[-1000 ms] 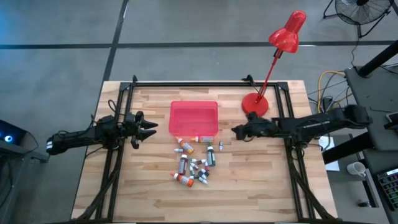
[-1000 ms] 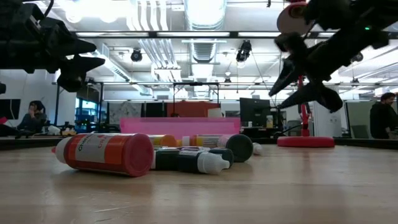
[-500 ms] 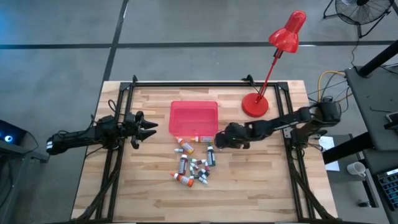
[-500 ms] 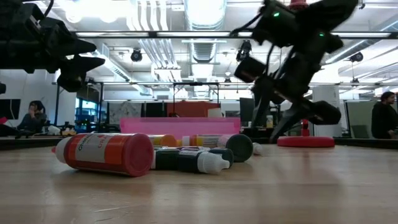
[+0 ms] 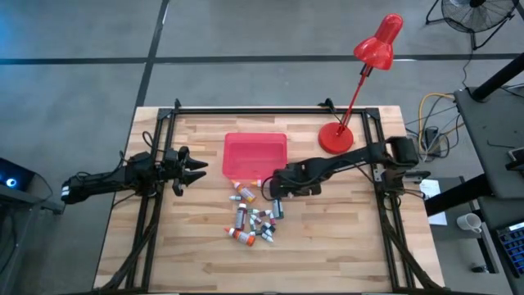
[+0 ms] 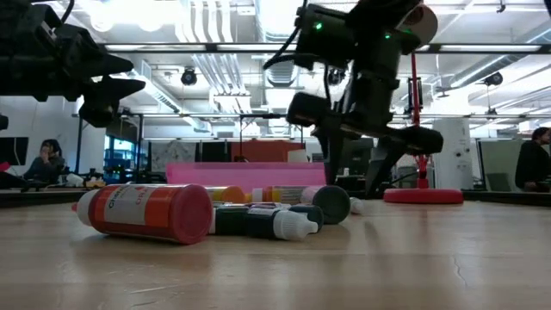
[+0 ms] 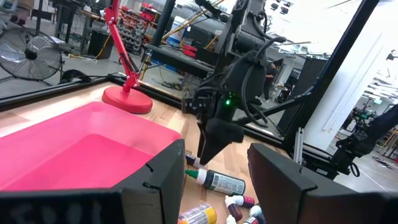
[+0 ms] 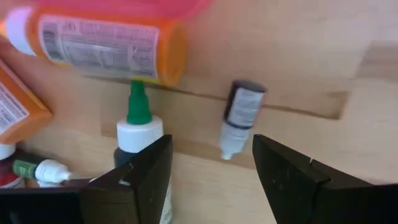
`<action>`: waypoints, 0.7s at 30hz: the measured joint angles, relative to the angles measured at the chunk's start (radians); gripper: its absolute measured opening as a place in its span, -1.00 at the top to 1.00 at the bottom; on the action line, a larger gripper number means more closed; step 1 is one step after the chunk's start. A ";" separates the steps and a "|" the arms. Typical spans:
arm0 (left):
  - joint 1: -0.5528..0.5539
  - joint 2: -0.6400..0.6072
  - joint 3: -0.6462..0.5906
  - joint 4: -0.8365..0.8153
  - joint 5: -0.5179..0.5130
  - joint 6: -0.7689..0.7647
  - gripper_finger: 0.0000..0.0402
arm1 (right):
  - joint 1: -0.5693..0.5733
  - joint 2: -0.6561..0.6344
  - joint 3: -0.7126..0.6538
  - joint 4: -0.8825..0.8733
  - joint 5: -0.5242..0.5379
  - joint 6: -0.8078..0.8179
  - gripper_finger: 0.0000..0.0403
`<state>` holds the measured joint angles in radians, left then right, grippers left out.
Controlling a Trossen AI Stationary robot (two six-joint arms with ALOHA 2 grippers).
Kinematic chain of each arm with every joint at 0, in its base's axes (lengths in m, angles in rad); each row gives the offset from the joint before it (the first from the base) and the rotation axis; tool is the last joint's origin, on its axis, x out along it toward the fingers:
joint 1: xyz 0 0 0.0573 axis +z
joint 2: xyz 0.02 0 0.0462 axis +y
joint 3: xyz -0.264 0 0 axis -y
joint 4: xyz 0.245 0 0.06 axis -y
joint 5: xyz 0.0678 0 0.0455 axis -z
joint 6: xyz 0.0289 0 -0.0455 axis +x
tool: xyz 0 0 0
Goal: Pick & Place food coloring
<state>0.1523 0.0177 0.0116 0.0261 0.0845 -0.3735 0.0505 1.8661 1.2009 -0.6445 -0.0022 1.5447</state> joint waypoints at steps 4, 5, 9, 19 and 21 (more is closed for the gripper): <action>0.000 0.000 0.000 0.000 0.000 0.000 0.26 | 0.004 0.039 0.020 -0.011 -0.011 0.034 -0.06; 0.000 0.000 0.000 0.000 0.000 0.000 0.26 | 0.005 0.047 0.020 -0.015 -0.013 0.043 -0.06; 0.000 0.000 0.000 0.000 0.000 0.000 0.26 | 0.009 0.061 0.021 -0.036 -0.014 0.059 -0.06; 0.000 0.004 0.000 -0.006 -0.036 0.000 0.26 | 0.014 0.052 0.018 -0.089 0.041 0.079 -0.05; 0.000 0.005 0.000 -0.006 -0.041 0.000 0.26 | 0.011 0.051 0.018 -0.085 0.060 0.079 -0.02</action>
<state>0.1520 0.0231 0.0116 0.0196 0.0438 -0.3735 0.0620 1.9175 1.2190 -0.7294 0.0574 1.6237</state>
